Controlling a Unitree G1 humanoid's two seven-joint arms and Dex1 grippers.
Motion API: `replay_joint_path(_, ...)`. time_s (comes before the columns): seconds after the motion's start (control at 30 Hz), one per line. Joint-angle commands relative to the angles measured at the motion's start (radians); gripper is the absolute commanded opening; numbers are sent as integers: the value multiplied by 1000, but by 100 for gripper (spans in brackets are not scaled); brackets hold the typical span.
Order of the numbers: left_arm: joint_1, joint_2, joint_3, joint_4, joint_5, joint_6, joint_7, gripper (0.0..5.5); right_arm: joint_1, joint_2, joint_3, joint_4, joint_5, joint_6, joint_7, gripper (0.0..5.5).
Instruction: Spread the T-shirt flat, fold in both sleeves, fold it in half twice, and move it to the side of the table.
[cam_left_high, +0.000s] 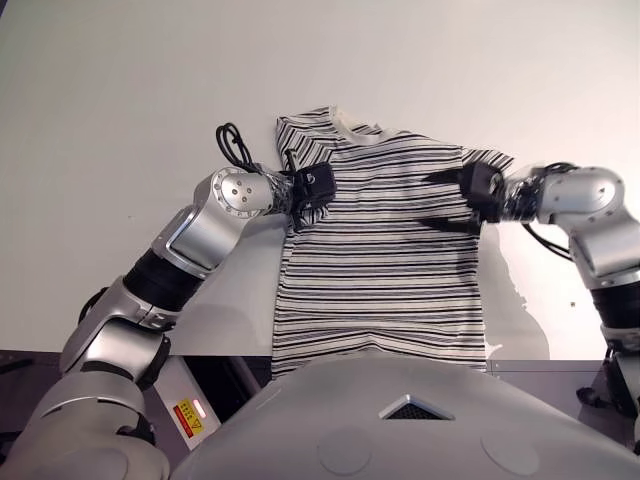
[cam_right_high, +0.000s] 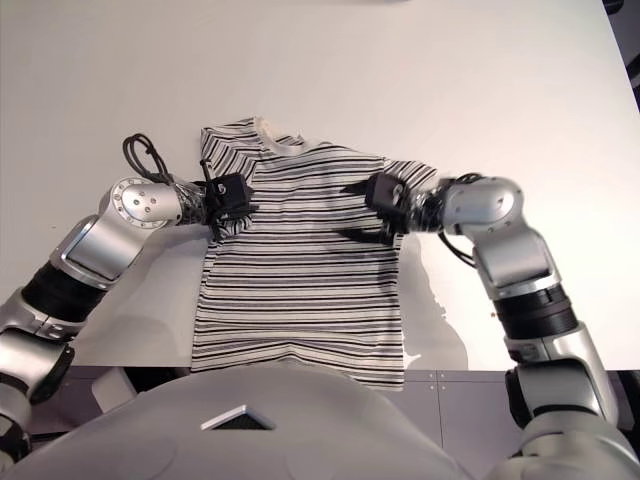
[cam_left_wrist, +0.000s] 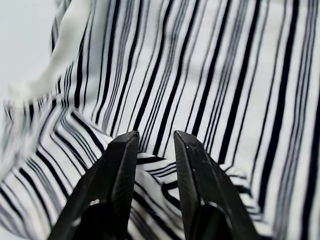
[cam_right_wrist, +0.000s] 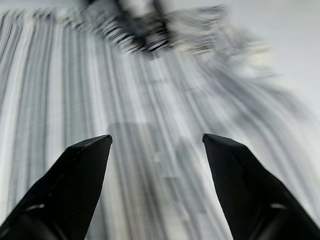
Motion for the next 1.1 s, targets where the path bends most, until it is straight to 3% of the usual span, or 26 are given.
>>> replay_joint_path(0.03,-15,56,2,72,84,-43,-41,129,59,-22,89,51,-131,-73,-3,336)
replay_joint_path(0.37,72,227,143,85,91,-176,-170,129,140,-47,90,161,-174,-124,-46,336)
replay_joint_path(0.6,177,425,242,132,101,-334,-275,129,184,-49,58,129,-159,-99,-96,336)
replay_joint_path(0.77,272,522,282,264,176,-472,-234,129,203,-58,24,111,-151,-91,-119,336)
replay_joint_path(0.9,235,440,374,269,96,-432,-199,129,185,-58,-15,74,-125,-90,-117,336)
replay_joint_path(1.0,162,246,466,83,-114,-273,-162,129,138,-33,-56,17,-69,-49,-111,336)
replay_joint_path(1.1,124,88,445,-99,-203,-117,-110,129,82,-14,-75,-29,-11,-3,-79,336)
